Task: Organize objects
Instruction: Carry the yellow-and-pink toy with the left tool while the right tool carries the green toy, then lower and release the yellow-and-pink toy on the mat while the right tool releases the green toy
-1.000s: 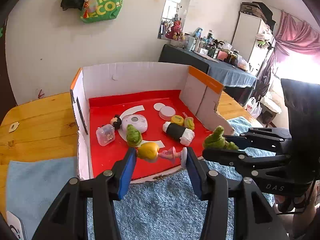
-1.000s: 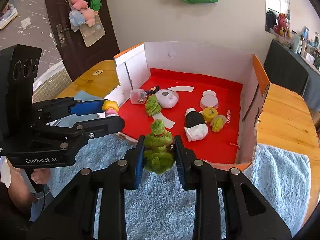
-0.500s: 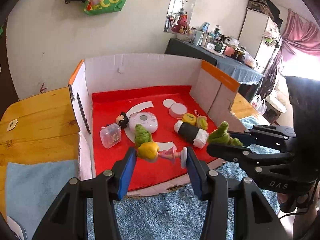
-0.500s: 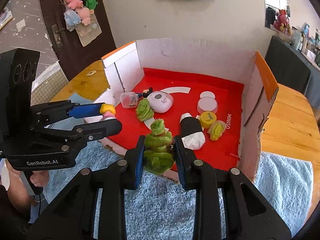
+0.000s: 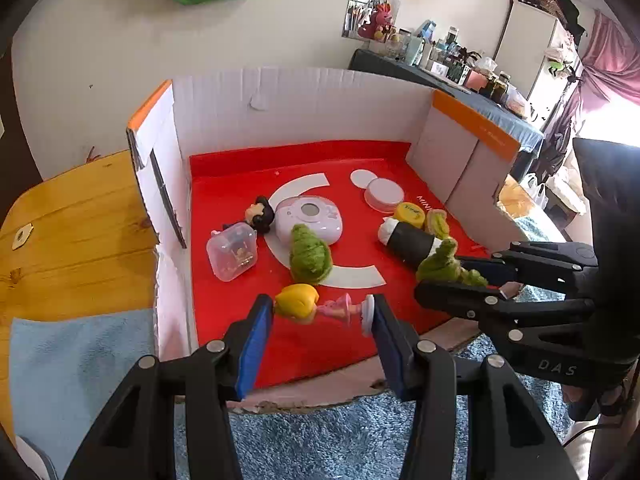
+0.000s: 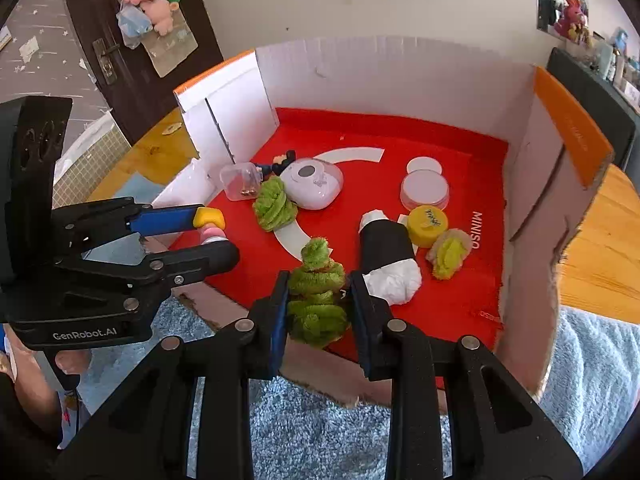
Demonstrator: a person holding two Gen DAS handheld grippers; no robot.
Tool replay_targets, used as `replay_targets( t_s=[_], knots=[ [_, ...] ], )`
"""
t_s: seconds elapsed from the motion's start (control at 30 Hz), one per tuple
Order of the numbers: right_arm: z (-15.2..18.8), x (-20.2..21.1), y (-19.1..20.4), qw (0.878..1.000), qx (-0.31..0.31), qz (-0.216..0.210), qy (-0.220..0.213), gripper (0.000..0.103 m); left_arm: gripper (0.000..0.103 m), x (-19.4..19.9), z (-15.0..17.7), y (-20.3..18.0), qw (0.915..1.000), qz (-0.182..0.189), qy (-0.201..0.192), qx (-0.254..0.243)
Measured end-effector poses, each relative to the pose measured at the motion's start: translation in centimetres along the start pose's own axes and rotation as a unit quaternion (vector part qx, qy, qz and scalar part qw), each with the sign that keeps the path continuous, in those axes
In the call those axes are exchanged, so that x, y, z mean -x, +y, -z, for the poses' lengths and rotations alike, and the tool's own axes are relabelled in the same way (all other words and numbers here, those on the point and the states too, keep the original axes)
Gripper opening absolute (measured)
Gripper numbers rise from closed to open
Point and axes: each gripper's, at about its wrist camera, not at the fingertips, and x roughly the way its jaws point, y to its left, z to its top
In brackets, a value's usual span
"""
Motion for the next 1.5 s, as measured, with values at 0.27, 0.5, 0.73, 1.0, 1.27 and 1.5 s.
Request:
replay_targets(
  t_s=[0.27, 0.5, 0.73, 1.0, 1.27, 1.5],
  knots=[
    [-0.2, -1.5, -0.5, 1.0, -0.006, -0.007, 0.021, 0.026, 0.052, -0.9, -0.3, -0.1, 0.9999, -0.009, 0.011, -0.009],
    [-0.2, -1.7, -1.6, 1.0, -0.01, 0.02, 0.02, 0.026, 0.052, -1.9, -0.4, -0.1, 0.9997, -0.01, 0.018, -0.008],
    [-0.3, -1.4, -2.7, 0.998, -0.012, 0.056, 0.012, 0.026, 0.052, -2.8, -0.5, 0.2, 0.9997, -0.013, 0.022, -0.002],
    [-0.5, -1.4, -3.1, 0.998, -0.013, 0.063, 0.009, 0.027, 0.052, -3.2, -0.7, 0.3, 0.9996, -0.018, 0.021, 0.001],
    [-0.4, -1.4, -3.1, 0.998, -0.014, 0.062, 0.006, 0.027, 0.052, -3.4, -0.7, 0.2, 0.9996, -0.025, 0.014, 0.002],
    [-0.3, -1.5, -3.1, 0.998, -0.014, 0.063, 0.006, 0.027, 0.052, -3.5, -0.8, 0.2, 0.9996, -0.025, 0.01, 0.004]
  ],
)
